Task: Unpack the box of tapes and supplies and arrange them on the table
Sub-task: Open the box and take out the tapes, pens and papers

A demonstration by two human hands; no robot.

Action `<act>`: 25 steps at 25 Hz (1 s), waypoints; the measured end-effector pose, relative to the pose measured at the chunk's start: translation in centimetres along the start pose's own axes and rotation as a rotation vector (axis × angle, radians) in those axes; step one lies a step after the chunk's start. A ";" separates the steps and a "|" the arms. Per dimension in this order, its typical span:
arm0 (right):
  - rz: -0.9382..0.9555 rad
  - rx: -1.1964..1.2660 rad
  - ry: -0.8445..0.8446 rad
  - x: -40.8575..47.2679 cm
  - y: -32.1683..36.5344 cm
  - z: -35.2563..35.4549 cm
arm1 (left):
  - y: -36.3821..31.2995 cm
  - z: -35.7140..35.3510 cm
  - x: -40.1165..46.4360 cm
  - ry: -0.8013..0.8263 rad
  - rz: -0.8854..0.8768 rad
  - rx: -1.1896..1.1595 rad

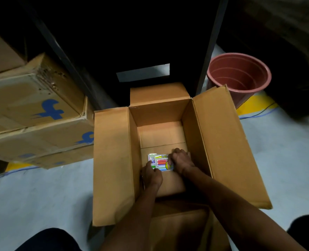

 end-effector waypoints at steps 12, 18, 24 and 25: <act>-0.215 0.632 -0.076 0.8 0.2 3.1 | 0.6 -1.0 -0.5 -0.173 0.064 -0.172; -0.176 1.125 -0.071 -0.8 0.2 5.2 | -1.4 -2.6 -0.9 -0.061 0.177 -0.152; -0.184 1.531 -0.011 -1.1 0.1 5.9 | -2.7 -5.2 0.4 -0.109 0.184 -0.063; -0.173 1.583 0.000 -1.1 0.2 6.2 | -2.8 -5.6 0.6 -0.117 0.191 -0.057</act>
Point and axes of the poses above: each hand's wrist, its own x-axis towards the middle knuckle, its own z-axis out of the back of the hand, y = z × x, the point moved 1 cm from there along x, towards the middle knuckle, and after that the axes turned 7 degrees about -z, right-handed, at the moved point
